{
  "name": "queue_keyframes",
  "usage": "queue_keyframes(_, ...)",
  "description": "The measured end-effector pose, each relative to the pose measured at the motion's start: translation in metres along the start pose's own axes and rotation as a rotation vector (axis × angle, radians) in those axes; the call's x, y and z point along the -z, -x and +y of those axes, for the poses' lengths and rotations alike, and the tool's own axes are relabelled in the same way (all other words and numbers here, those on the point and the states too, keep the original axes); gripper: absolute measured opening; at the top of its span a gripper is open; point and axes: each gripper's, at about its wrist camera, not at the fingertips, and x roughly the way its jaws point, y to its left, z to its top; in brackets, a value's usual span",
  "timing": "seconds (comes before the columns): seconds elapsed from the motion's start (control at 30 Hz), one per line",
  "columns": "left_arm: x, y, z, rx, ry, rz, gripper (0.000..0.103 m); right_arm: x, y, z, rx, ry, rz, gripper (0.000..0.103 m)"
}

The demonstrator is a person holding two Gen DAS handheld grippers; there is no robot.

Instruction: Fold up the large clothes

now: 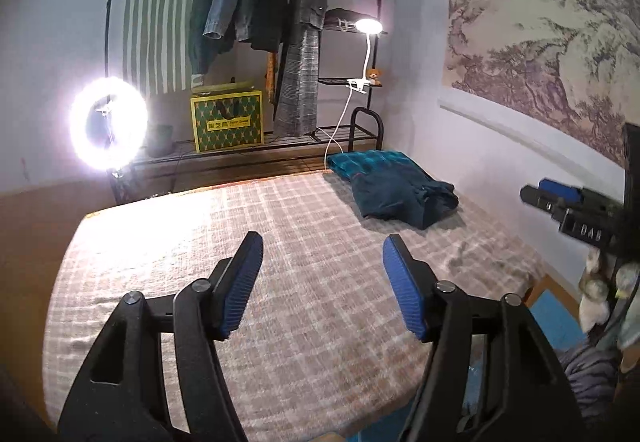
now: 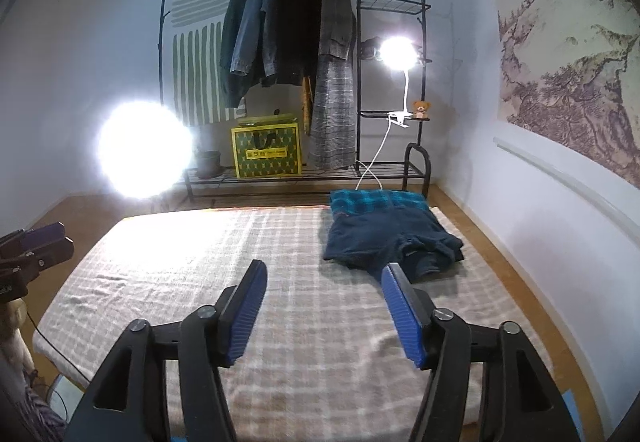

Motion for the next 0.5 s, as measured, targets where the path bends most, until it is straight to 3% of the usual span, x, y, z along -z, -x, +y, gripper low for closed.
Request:
queue_keyframes(0.17,0.003,-0.017,0.014,-0.023,0.019,-0.014,0.084,-0.002,-0.024,0.013,0.016,-0.016,0.001,0.079)
queue_keyframes(0.2,0.004,-0.020,0.016,-0.025,0.021,-0.009,0.085,-0.003,-0.028,0.015,0.015,-0.023,0.001,0.085)
queue_keyframes(0.5,0.010,-0.037,0.020,-0.015,-0.023,0.005,0.086,-0.003,-0.060,0.018,0.060,-0.086,0.011,0.101)
